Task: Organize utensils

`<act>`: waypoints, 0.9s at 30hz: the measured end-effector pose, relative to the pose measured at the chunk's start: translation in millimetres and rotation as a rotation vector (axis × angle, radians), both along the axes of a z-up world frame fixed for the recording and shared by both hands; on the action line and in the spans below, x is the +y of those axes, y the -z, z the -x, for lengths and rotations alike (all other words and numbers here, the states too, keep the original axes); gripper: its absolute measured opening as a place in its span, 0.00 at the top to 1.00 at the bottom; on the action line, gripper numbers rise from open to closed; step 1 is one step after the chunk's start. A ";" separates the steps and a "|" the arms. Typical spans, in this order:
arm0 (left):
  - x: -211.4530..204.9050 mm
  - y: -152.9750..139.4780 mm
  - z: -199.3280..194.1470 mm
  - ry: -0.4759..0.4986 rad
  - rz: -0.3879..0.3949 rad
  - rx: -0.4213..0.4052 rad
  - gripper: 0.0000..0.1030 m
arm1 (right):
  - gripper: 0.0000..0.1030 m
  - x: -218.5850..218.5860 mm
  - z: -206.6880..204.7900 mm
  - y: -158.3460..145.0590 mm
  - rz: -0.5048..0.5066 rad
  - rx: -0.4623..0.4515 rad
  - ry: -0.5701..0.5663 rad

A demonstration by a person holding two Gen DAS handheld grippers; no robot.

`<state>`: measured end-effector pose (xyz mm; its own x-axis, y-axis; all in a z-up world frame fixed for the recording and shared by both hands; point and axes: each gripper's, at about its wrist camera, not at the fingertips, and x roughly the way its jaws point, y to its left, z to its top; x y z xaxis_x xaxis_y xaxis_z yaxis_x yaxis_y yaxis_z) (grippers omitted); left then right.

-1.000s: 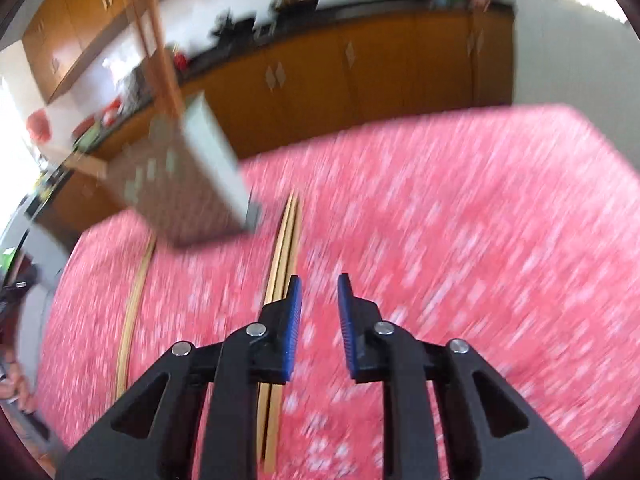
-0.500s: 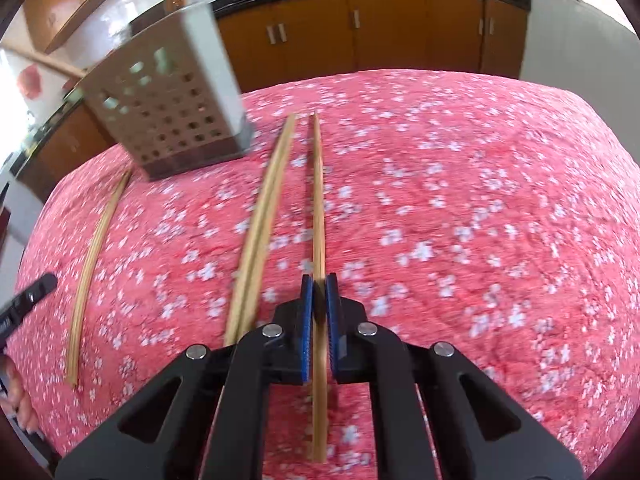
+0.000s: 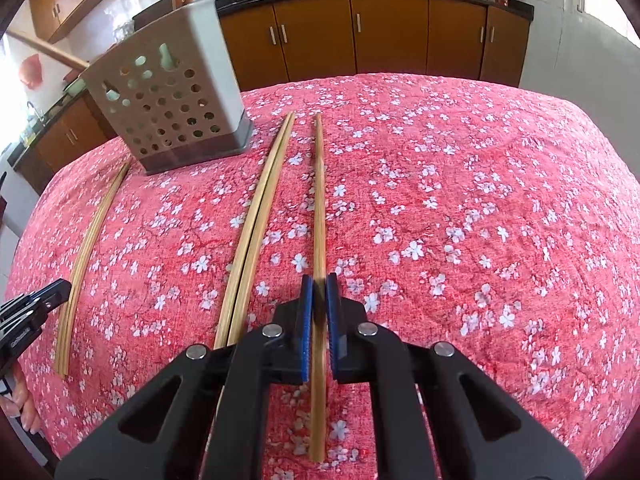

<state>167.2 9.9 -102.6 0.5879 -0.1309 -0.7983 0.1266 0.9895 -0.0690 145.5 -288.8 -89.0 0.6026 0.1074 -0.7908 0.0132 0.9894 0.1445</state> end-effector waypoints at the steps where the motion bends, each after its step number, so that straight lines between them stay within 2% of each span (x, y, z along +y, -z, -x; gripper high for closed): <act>1: -1.1 -0.6 0.2 0.001 -0.009 -0.002 0.86 | 0.92 1.0 3.4 -0.1 0.004 -0.004 -0.006; 5: 2.1 -1.9 -5.9 -0.021 -0.027 -0.004 0.92 | 0.92 3.7 2.2 1.5 0.035 -0.017 -0.012; 12: 55.6 -5.4 -29.3 -0.156 -0.038 -0.015 0.90 | 0.92 -23.5 -8.6 3.5 0.042 -0.043 0.086; 16: 66.0 -3.4 -28.0 -0.162 -0.025 -0.048 0.89 | 0.92 -25.3 -6.4 6.0 0.044 -0.066 0.089; 22: 68.2 -3.5 -24.1 -0.167 -0.003 -0.048 0.89 | 0.92 -26.4 -5.2 5.1 0.029 -0.067 0.089; 27: 69.9 -3.1 -22.3 -0.169 0.008 -0.047 0.89 | 0.92 -23.8 -3.6 5.0 0.054 -0.067 0.090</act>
<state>189.5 79.8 -99.6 0.6387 -0.0335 -0.7687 -0.0380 0.9965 -0.0751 149.2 -312.6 -94.0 0.6593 0.0088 -0.7518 0.0948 0.9910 0.0948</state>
